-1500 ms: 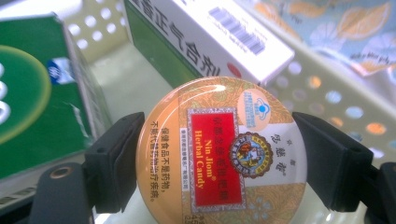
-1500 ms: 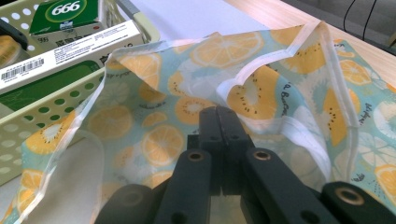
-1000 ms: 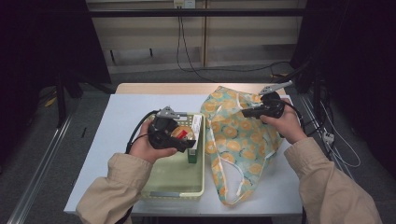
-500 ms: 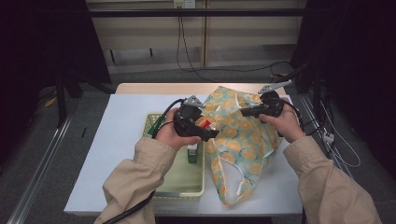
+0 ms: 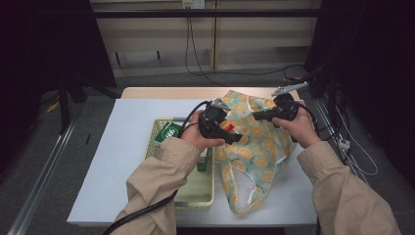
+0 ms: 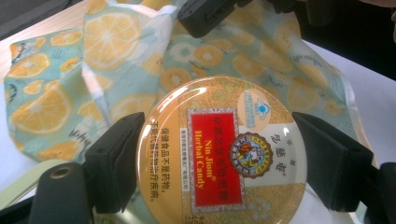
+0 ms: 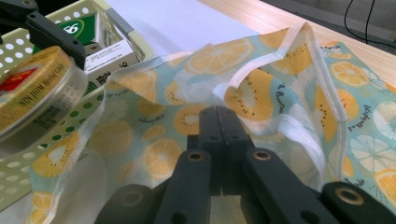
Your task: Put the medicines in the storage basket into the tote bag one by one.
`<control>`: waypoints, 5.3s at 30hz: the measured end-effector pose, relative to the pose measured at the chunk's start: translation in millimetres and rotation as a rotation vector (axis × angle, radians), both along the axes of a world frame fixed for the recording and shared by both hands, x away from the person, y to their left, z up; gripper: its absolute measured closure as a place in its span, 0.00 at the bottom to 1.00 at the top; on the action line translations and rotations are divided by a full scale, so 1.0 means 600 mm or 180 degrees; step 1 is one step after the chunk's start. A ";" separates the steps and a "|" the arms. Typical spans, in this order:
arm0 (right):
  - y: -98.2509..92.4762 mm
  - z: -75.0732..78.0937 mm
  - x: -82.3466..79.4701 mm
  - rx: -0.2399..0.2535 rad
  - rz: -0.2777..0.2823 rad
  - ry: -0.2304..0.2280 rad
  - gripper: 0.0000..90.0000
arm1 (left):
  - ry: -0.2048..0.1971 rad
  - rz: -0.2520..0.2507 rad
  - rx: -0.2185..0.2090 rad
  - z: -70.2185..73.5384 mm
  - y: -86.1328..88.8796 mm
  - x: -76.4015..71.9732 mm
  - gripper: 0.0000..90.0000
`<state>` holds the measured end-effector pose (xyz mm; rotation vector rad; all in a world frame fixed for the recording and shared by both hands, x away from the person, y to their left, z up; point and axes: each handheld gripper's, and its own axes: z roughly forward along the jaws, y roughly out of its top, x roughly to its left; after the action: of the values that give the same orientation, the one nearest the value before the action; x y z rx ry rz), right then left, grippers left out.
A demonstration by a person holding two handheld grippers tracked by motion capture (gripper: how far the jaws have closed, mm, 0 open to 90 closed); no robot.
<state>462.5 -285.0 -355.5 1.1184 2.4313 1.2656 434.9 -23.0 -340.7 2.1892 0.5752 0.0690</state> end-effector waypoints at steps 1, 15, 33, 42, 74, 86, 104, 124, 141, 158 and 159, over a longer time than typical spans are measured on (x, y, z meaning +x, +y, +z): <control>0.001 0.000 0.000 -0.0004 0.0007 0.0006 1.00 | -0.0012 -0.0012 0.0023 -0.001 -0.002 0.001 0.23; 0.006 0.005 0.001 0.0021 0.0030 -0.0005 1.00 | -0.0003 -0.0106 0.0129 -0.020 -0.035 0.025 0.23; 0.001 0.013 0.005 0.0060 0.0038 -0.0007 1.00 | 0.0107 -0.0167 0.0319 -0.043 -0.093 0.071 0.23; -0.003 0.010 0.020 0.0094 0.0000 0.0024 1.00 | 0.0083 -0.0013 0.0294 -0.054 -0.120 0.107 0.16; 0.014 -0.015 -0.024 -0.0169 -0.0045 0.0059 1.00 | -0.0149 0.0394 0.0161 0.010 0.125 -0.003 0.13; 0.019 -0.014 -0.033 -0.0158 -0.0017 0.0023 1.00 | -0.0161 0.0798 0.0471 -0.029 0.212 0.002 0.12; 0.018 -0.018 -0.033 -0.0148 -0.0007 0.0030 1.00 | -0.0136 0.1207 0.0796 -0.074 0.245 0.014 0.08; 0.022 -0.021 -0.032 -0.0153 -0.0001 0.0034 1.00 | 0.0066 0.1321 0.0984 -0.077 0.248 0.012 0.17; 0.019 -0.018 -0.035 -0.0137 -0.0008 0.0021 1.00 | 0.0121 0.1184 0.0662 0.007 0.248 -0.009 0.20; 0.017 -0.013 -0.037 -0.0131 -0.0024 0.0012 1.00 | 0.0042 0.0831 0.0314 0.083 0.211 -0.030 0.20; 0.016 -0.013 -0.037 -0.0129 -0.0028 0.0010 1.00 | 0.0015 0.0779 0.0292 0.087 0.201 -0.033 0.20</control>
<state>440.3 -275.1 -363.2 1.1198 2.4401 1.2076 415.2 97.4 -288.5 2.1972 0.8553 0.2240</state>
